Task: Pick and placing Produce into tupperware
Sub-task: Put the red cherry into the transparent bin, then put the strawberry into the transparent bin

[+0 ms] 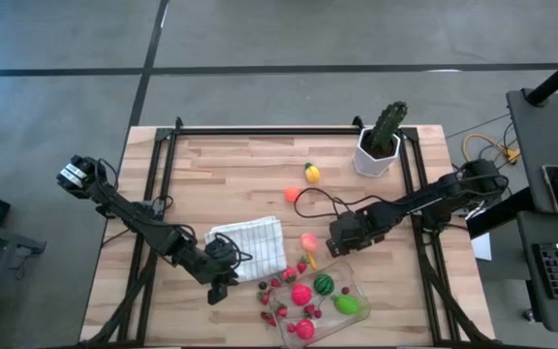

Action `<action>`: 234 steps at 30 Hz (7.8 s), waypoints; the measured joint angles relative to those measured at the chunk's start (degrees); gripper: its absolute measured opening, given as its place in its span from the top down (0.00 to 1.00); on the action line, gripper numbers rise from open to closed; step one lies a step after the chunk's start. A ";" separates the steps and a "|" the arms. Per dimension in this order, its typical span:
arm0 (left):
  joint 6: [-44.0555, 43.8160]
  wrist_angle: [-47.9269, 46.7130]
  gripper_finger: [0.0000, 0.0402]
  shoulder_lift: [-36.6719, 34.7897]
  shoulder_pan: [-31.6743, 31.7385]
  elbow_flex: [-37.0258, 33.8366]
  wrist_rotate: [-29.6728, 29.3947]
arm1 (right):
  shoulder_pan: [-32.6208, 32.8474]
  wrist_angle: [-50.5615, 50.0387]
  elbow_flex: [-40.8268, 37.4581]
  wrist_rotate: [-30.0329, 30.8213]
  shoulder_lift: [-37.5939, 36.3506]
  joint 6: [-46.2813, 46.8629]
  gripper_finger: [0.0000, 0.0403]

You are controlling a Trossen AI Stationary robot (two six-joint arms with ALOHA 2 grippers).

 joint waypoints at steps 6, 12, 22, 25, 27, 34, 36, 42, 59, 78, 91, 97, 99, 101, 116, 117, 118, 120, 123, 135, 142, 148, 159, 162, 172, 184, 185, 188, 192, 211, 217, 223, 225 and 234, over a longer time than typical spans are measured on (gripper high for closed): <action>0.02 -0.15 0.80 0.00 0.00 0.00 0.02 | -0.13 -0.06 0.00 2.91 0.00 -0.20 0.51; 0.02 -0.19 0.80 0.00 0.00 -0.11 0.02 | -0.31 -0.18 0.00 3.16 0.00 -1.32 0.51; 0.02 -0.19 0.80 0.00 0.00 -0.13 0.02 | -0.28 0.19 0.00 6.48 0.00 -3.92 0.63; 0.02 -0.20 0.80 0.00 0.00 -0.13 0.02 | -0.28 0.30 0.00 6.47 0.00 -4.07 0.67; 0.02 -0.21 0.80 0.00 0.00 -0.13 0.02 | -0.28 0.34 0.00 6.47 0.00 -4.09 0.68; 0.02 -0.21 0.80 0.00 0.00 -0.13 0.02 | -0.26 0.38 0.00 6.03 0.00 -4.95 0.73; 0.02 -0.21 0.80 0.00 0.00 -0.13 0.02 | -0.26 0.37 0.00 6.01 0.00 -4.96 0.74; 0.02 -0.21 0.80 0.00 0.00 -0.13 0.02 | -0.26 0.36 0.00 6.01 0.00 -5.45 0.80; 0.00 -0.11 0.80 -0.09 0.11 -0.15 -1.00 | -0.14 2.35 7.33 12.29 -9.99 -10.46 0.85; 0.02 1.35 0.80 -0.07 0.13 -0.13 -3.39 | 15.72 -5.80 26.89 -4.79 6.26 -16.12 0.84; 0.55 1.20 0.80 0.00 0.13 -0.20 -3.10 | 16.37 -11.08 29.07 8.28 4.26 -13.30 0.46; -0.20 0.77 0.80 0.02 0.38 -0.22 -2.98 | 16.00 -17.34 29.05 15.34 0.90 -7.55 0.37; 1.02 0.77 0.80 0.02 0.62 -0.22 -3.06 | 15.87 -18.18 29.05 15.94 0.08 -7.28 0.37; 5.87 0.82 0.80 0.02 0.63 -0.24 -3.43 | 15.82 -18.88 29.05 16.48 -0.16 -7.30 0.37; 22.42 16.54 0.80 10.38 -0.13 1.71 -1.01 | 15.52 -20.34 28.98 16.14 -1.07 -9.44 0.40; 22.29 17.12 0.80 11.24 -0.15 1.95 -0.77 | 15.52 -20.38 28.98 16.07 -1.08 -9.46 0.40; 22.07 17.98 0.80 11.57 -0.14 2.03 -0.78 | 15.52 -20.37 28.98 16.05 -1.11 -9.60 0.40; 21.05 20.21 0.80 11.79 -0.16 2.05 -0.66 | 15.52 -20.38 28.98 16.03 -1.17 -10.01 0.40; 19.92 20.60 0.80 12.93 -0.28 1.95 -0.18 | 15.52 -20.60 28.98 15.87 -1.18 -10.36 0.39; 19.70 20.88 0.80 21.42 -1.51 6.27 0.19 | 15.52 -24.06 29.00 14.49 -1.18 -11.65 0.41; 19.46 20.50 0.80 22.08 -1.46 7.19 0.02 | 15.52 -24.71 29.00 14.67 -1.18 -12.92 0.39; 16.48 20.77 0.72 22.08 -1.42 7.04 0.34 | 15.50 -24.89 28.92 15.45 -1.18 -13.51 0.40; 29.21 20.86 0.52 22.05 -1.40 6.97 -1.10 | 14.43 -25.13 28.29 16.53 -1.20 -13.49 0.39; 32.42 20.88 0.52 21.99 -1.38 7.13 -2.80 | 14.21 -25.11 28.26 16.53 -1.20 -13.41 0.39; 32.03 20.93 0.56 22.80 -1.27 6.91 -1.70 | 13.87 -25.20 28.19 16.53 -1.20 -13.33 0.40; 31.89 21.10 0.59 23.15 -1.27 5.99 -1.84 | 13.51 -25.26 27.94 16.53 -1.20 -13.49 0.41; 31.89 21.12 0.59 23.17 -1.27 5.96 -1.89 | 13.51 -25.26 27.93 16.53 -1.18 -13.49 0.40; 32.06 22.13 0.59 23.71 -1.27 5.90 -2.02 | 13.51 -25.24 27.91 16.53 -1.20 -13.49 0.40; 32.88 24.76 0.59 24.68 -1.27 5.73 -2.13 | 13.51 -25.26 27.80 16.53 -1.20 -13.35 0.39; 35.00 25.29 0.59 25.11 -1.06 5.27 -3.22 | 13.51 -25.98 27.51 16.53 -1.18 -13.34 0.40; 34.93 25.28 0.57 25.11 -1.01 4.97 -3.21 | 13.51 -26.09 27.50 16.53 -1.18 -13.33 0.39; 34.82 25.29 0.53 25.14 -1.00 4.52 -3.22 | 13.49 -26.15 27.50 16.53 -1.18 -13.33 0.40; 34.82 25.29 0.52 25.14 -1.01 4.51 -3.22 | 13.50 -26.17 27.50 16.53 -1.18 -13.33 0.40; 34.90 25.67 0.51 25.90 -0.87 4.35 -3.22 | 13.49 -26.31 27.39 16.53 -1.18 -13.31 0.40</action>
